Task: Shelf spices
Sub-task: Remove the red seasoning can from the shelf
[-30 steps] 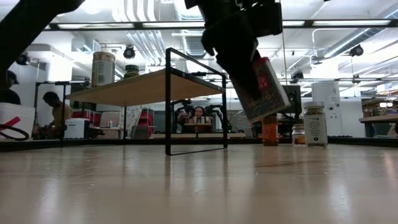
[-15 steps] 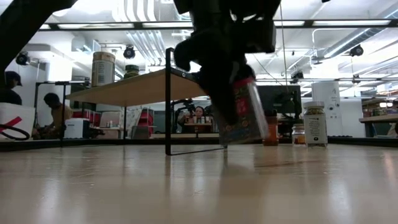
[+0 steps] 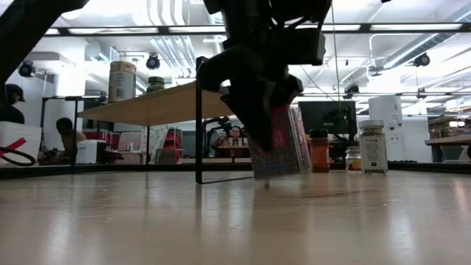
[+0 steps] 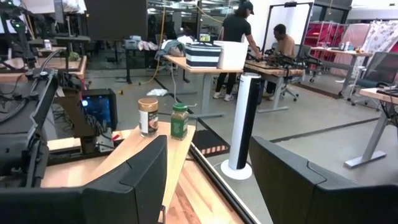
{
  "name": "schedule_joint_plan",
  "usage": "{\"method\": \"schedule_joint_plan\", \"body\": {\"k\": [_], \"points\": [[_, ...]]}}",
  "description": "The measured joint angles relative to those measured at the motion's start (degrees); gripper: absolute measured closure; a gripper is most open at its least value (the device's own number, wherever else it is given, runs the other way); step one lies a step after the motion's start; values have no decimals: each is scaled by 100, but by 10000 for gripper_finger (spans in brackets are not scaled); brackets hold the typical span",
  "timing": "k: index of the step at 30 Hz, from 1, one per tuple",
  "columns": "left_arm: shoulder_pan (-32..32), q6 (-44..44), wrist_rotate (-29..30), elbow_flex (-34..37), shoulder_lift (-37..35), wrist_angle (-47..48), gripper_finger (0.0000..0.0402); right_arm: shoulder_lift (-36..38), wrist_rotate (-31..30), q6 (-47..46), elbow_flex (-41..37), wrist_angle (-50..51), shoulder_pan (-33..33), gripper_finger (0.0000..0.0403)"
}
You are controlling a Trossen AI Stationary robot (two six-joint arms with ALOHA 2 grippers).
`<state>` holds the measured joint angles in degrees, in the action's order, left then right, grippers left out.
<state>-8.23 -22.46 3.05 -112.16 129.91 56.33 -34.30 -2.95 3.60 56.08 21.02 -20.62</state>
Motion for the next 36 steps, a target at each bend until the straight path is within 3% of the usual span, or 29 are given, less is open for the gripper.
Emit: {"method": "schedule_joint_plan", "body": {"k": [12,16,23,26,30,36], "points": [[-23,-106,398,-204,-7,-95,97,1,1,4,-10,3,0,199],[-47,-234,483,-347,-7,-112,94,1,1,4,-10,10,0,199],[-102,-673,1561,-450,-7,-98,104,1,5,4,-10,14,0,199],[-113,-699,1652,-573,-7,-83,109,1,5,7,-17,14,-2,199],[-125,-541,1366,-870,-7,55,115,1,5,32,-23,17,-1,199],[-122,39,-172,-1564,-7,703,127,1,3,46,-25,19,-2,199]]}}
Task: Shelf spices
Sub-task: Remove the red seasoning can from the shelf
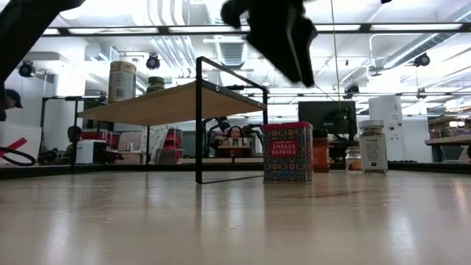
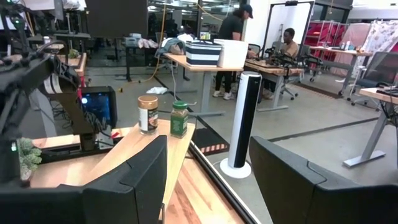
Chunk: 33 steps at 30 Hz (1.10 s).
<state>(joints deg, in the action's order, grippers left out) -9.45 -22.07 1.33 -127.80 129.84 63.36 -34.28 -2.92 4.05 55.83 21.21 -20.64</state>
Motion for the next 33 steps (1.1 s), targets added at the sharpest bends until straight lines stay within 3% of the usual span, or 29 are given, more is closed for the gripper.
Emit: {"method": "schedule_joint_plan", "body": {"k": [5,15,17,23,33], "points": [[-4,601,-838,-194,0,166,140,0,0,7,0,-4,0,199],[8,782,-945,963,52,98,165,2,0,-4,0,-4,2,199],[13,815,-799,1142,52,38,169,2,0,-2,0,-7,2,199],[61,772,383,1497,52,-547,178,0,167,-55,0,61,0,199],[371,913,873,1565,52,-1589,188,-252,498,-336,-2,666,0,199]]}}
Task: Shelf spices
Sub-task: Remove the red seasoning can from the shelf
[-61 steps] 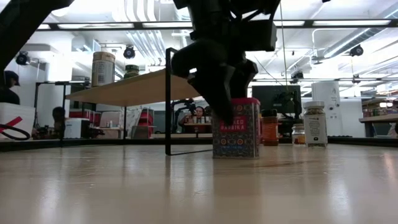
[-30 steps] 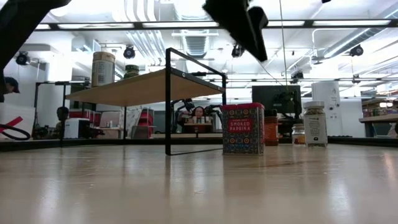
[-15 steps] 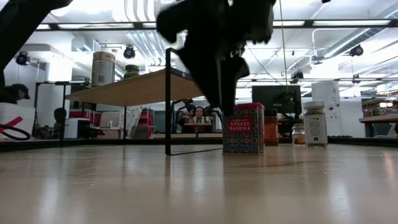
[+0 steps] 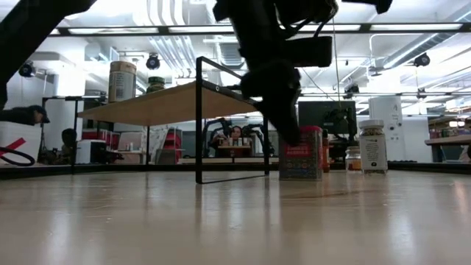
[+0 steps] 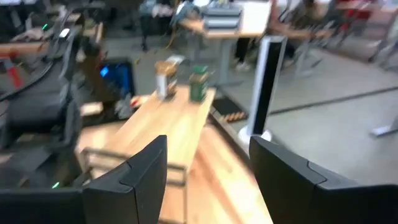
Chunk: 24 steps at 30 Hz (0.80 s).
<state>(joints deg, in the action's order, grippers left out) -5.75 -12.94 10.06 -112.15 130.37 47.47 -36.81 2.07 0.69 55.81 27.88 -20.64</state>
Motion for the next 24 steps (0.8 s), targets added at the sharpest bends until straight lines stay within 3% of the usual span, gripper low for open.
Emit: {"method": "schedule_joint_plan", "body": {"k": [3,15,21,24], "points": [[53,81,1,5,0,-393,192,-129,292,-120,0,243,0,199],[351,366,147,132,0,-1035,210,95,291,-876,-271,1894,2,199],[493,421,145,410,0,-1260,219,448,298,-1224,-869,1984,34,199],[457,484,-267,382,0,-1298,224,573,528,-1328,-1206,1955,79,199]]}}
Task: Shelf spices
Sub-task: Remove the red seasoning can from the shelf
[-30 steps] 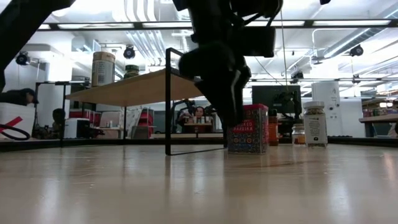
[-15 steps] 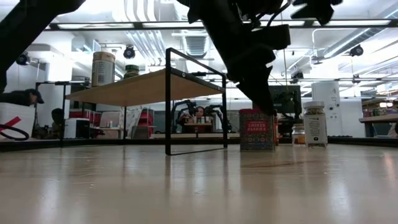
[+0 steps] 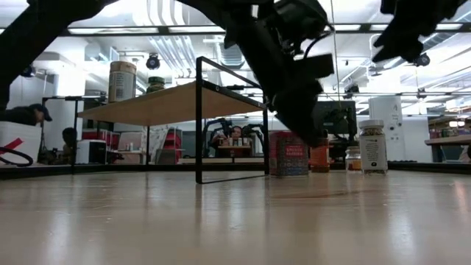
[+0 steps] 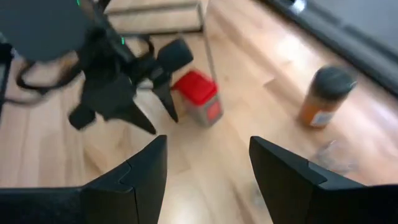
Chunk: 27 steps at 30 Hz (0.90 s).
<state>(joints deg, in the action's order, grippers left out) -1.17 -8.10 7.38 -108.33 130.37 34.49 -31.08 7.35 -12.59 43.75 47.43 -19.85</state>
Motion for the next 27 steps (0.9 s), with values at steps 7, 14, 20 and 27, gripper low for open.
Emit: {"method": "schedule_joint_plan", "body": {"k": [7,14,20,27], "points": [[-354,147,-862,-568,-4,849,236,103,370,-102,-546,-658,231,199],[-861,116,-973,-1369,-11,1975,246,101,377,-83,-835,-1188,742,199],[-1140,238,-964,-1942,-17,2281,249,-44,237,-31,-1012,-1937,1353,199],[-1391,630,-962,-2249,-228,1847,252,-611,-426,55,-1019,-2480,1817,199]]}}
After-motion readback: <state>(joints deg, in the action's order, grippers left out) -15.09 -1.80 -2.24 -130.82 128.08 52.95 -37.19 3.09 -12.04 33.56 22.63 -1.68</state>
